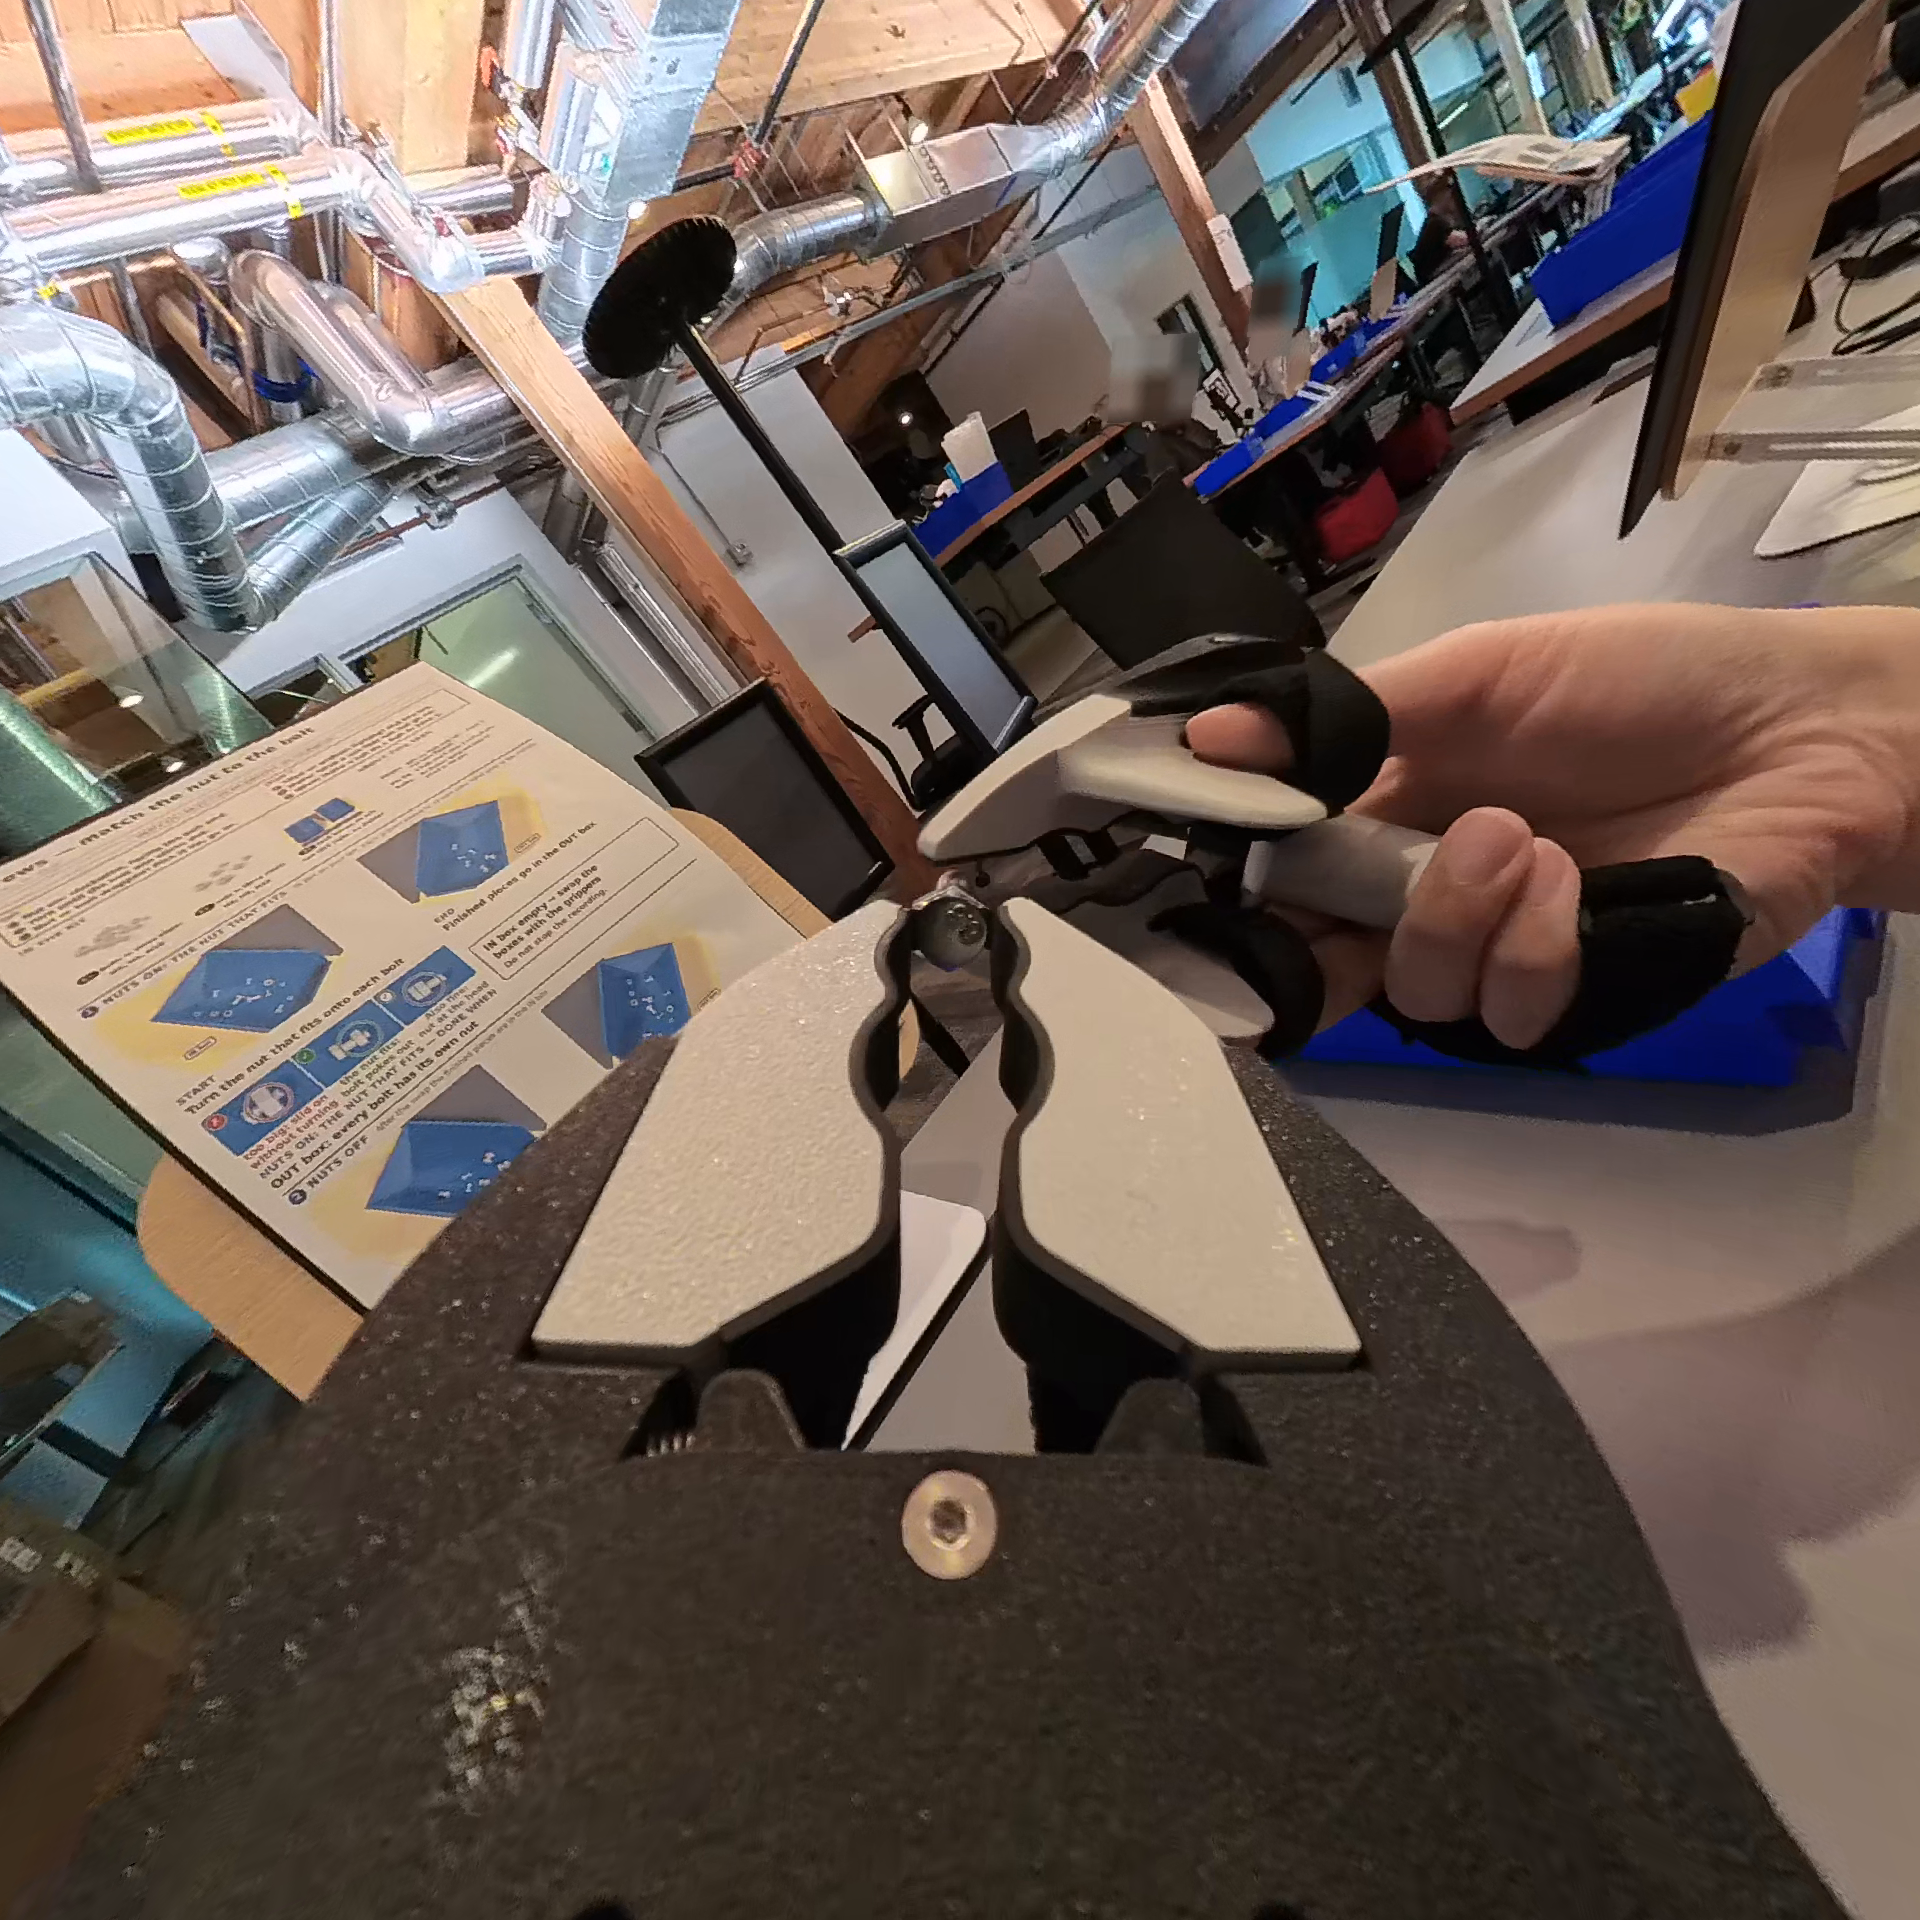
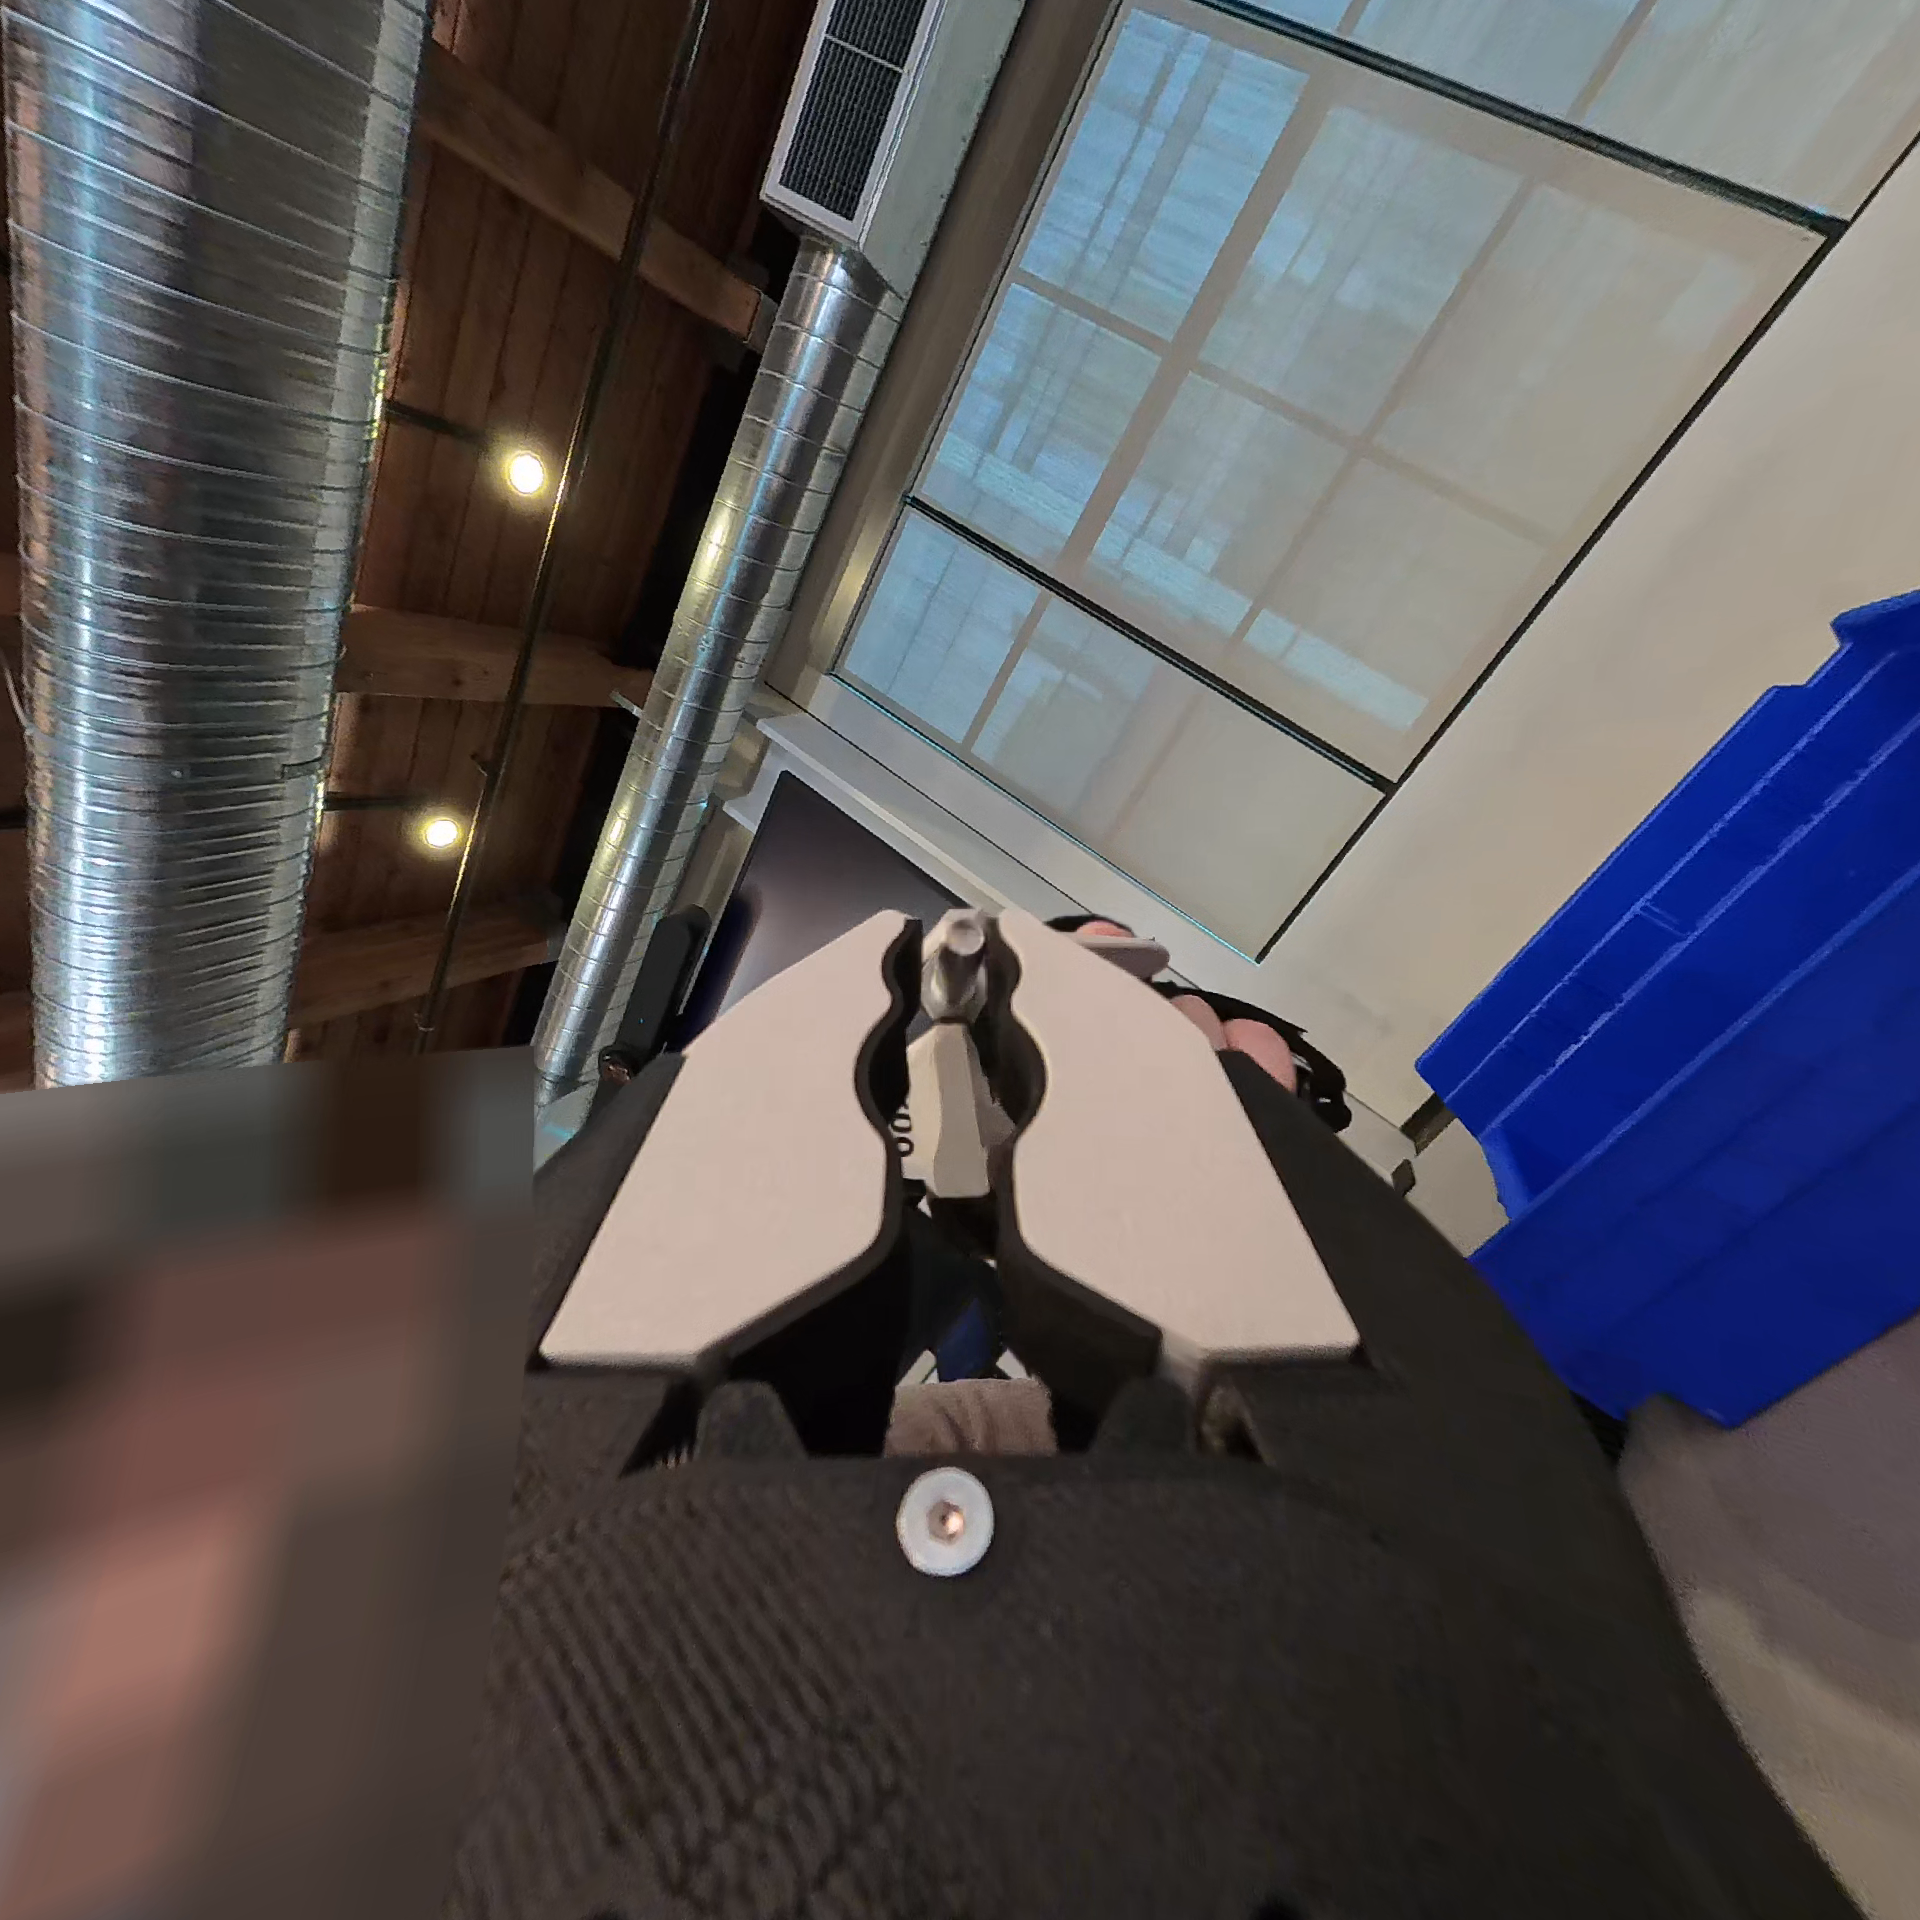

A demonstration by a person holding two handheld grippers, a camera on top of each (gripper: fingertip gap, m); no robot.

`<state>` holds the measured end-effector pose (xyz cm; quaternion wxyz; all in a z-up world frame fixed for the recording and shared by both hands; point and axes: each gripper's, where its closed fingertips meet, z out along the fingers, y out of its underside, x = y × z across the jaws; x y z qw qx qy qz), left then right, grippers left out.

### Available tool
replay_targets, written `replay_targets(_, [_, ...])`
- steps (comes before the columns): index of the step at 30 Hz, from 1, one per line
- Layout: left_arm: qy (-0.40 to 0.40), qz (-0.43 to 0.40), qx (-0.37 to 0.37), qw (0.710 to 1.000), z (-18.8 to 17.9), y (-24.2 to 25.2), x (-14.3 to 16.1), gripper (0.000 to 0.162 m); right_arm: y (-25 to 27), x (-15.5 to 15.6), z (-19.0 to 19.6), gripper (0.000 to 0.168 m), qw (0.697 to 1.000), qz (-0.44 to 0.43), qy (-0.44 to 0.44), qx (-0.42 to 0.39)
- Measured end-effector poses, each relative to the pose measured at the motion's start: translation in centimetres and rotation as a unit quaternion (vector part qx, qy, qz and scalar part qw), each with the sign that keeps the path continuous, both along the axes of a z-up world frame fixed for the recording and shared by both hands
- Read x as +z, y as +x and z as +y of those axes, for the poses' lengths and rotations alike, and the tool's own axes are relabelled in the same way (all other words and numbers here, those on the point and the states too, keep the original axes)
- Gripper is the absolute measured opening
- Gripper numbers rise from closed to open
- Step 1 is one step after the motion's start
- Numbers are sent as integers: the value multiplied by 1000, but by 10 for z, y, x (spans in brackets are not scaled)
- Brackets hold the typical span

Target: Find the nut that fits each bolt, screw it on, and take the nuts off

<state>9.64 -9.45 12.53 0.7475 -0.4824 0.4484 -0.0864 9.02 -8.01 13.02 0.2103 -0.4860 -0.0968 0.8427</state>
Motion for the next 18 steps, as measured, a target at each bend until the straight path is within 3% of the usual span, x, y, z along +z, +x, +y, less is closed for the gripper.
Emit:
replay_targets(8, [-14,10,13,1000,6,1,-7,14,1,-4,5,8,1000,-2,-5,-9])
replay_targets(11, [-38,6,11,999,9,2,-10,25,6,-3,10,8,999,-22,33,-35])
replay_targets(15, [-158,-4,-59,986,5,9,-21,35,13,4,3,8,972,-106,196,-72])
replay_targets(18, [-276,9,-138,951,-5,14,-36,40,15,7,-20,8,912,-185,357,-79])
